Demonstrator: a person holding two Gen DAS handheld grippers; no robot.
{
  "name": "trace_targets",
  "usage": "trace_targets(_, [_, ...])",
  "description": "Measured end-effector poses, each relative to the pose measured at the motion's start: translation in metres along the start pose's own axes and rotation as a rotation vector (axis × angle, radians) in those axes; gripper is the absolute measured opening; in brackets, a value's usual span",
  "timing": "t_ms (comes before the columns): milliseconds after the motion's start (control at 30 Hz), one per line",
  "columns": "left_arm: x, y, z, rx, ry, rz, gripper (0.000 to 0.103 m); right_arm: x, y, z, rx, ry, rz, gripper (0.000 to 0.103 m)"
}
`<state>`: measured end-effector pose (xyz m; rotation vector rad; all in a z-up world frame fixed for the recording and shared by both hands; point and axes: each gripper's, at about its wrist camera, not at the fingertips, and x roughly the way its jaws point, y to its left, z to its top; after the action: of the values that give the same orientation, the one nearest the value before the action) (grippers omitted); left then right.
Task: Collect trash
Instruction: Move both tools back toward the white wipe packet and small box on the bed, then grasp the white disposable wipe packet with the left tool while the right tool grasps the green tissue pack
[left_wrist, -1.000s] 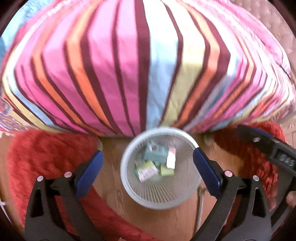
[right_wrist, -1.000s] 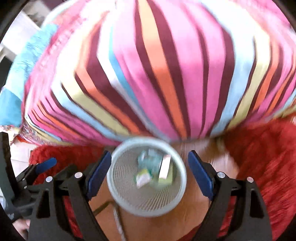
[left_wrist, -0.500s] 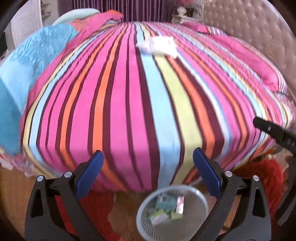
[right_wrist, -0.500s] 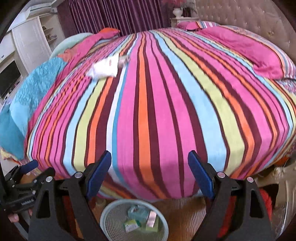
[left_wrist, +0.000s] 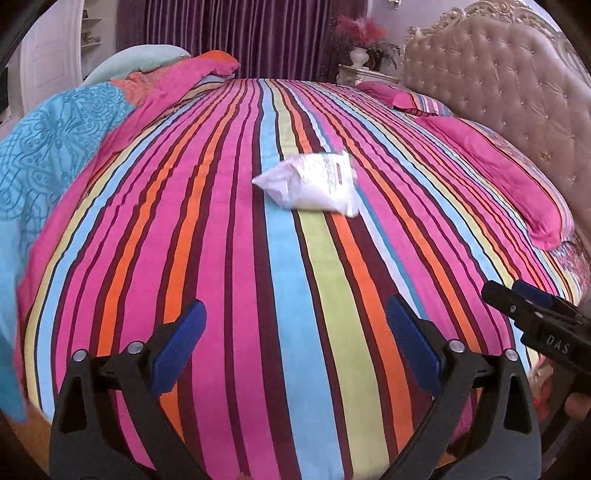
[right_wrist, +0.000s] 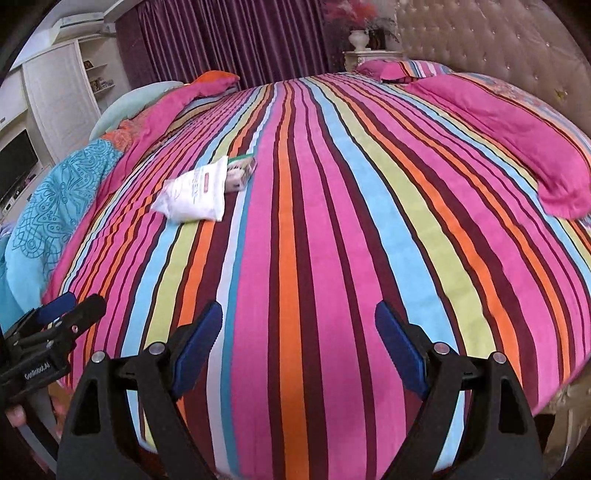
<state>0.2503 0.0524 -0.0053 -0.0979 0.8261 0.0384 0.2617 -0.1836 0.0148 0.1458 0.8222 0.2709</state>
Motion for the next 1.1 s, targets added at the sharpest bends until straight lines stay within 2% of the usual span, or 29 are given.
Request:
trace_targets(167, [0.021,-0.002,0.023,0.027,0.001,0.004,0.096,0.015,0.000,0.017,-0.016,-0.004,-0.001,0.080])
trace_targets(433, [0.048,0.003,0.052,-0.005,0.015,-0.033,0.096,0.037,0.005,0.040,-0.057,-0.005,-0.013,0.080])
trace_targets(700, [0.073,-0.004,0.081,0.021,0.018,-0.037,0.096,0.060,0.008,0.059,-0.067,0.014,-0.013,0.080])
trace_targets(833, [0.089,-0.007,0.092,0.022,0.048,-0.057,0.096,0.070,0.010,0.067,-0.076,0.021,-0.007,0.080])
trace_targets(1100, [0.117,-0.008,0.108,0.035,0.081,-0.034,0.096,0.088,0.012,0.082,-0.085,0.024,-0.005,0.080])
